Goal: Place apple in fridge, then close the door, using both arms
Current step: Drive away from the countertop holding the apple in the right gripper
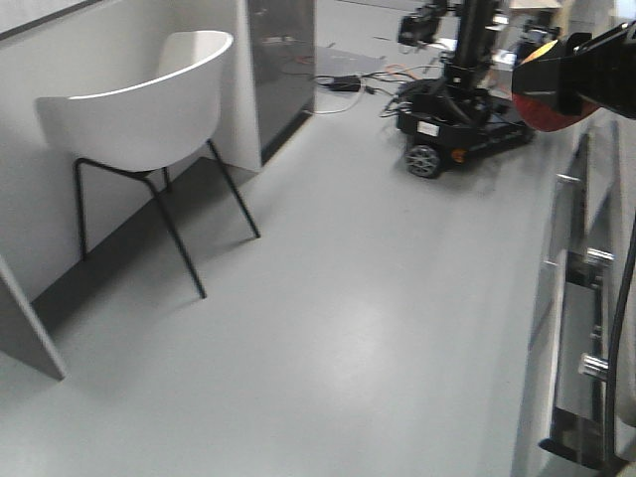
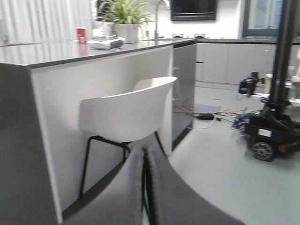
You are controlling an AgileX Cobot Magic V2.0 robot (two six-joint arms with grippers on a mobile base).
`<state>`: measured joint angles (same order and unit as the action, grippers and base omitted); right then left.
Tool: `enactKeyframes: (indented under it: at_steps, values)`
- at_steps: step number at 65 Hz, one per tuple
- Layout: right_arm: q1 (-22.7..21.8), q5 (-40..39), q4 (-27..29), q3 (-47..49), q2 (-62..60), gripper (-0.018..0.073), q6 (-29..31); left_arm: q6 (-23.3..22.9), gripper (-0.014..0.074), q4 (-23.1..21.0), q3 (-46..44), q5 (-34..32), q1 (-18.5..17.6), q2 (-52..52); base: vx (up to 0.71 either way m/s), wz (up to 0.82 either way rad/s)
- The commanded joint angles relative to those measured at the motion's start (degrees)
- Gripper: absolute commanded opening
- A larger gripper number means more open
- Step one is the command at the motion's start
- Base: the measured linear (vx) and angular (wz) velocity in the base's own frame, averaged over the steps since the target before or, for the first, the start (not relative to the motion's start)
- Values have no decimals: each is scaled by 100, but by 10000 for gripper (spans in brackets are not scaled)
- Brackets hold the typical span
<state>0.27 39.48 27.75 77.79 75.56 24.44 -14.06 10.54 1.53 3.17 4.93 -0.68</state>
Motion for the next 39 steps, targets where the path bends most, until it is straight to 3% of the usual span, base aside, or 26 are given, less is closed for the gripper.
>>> enactKeyframes:
  at_steps: [1, 39]
  values:
    - [-17, -357, 146, 183, -158, -8, 39, -22, -6, -44, 120, -399, -31, -89, -4, 46]
    - [-17, -362, 146, 183, -158, -8, 39, -22, -6, -44, 120, -399, -31, -89, -3, 38]
